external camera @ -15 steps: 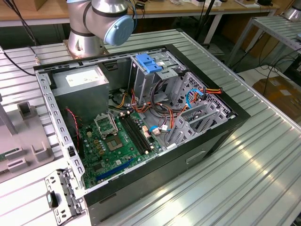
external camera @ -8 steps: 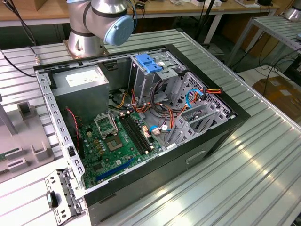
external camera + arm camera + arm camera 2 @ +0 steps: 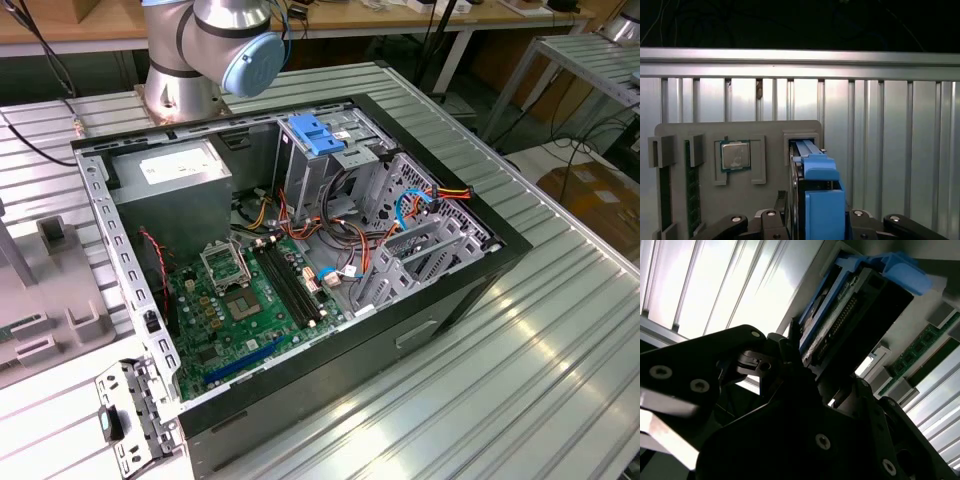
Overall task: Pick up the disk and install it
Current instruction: 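Pick up the disk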
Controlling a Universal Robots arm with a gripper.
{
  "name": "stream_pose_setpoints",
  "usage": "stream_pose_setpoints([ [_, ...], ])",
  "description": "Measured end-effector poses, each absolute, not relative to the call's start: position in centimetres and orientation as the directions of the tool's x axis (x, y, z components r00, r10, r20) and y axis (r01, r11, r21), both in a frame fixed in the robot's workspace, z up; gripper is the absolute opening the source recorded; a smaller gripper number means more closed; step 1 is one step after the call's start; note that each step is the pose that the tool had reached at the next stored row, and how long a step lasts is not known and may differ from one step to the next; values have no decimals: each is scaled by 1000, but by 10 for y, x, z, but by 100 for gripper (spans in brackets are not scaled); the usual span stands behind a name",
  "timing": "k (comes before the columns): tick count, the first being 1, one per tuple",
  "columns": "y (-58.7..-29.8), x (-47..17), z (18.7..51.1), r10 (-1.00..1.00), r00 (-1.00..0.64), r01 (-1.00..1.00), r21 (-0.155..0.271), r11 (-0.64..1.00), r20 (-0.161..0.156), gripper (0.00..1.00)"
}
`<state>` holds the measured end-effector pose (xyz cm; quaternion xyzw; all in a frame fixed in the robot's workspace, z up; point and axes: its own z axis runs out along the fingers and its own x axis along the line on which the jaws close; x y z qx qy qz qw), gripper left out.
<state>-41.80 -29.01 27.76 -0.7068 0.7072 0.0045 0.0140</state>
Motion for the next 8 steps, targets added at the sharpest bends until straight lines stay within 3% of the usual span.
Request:
stream_pose_setpoints([
  [8, -290, -418, 277, -1000, 0, -1000, -14, 1, -26, 48],
])
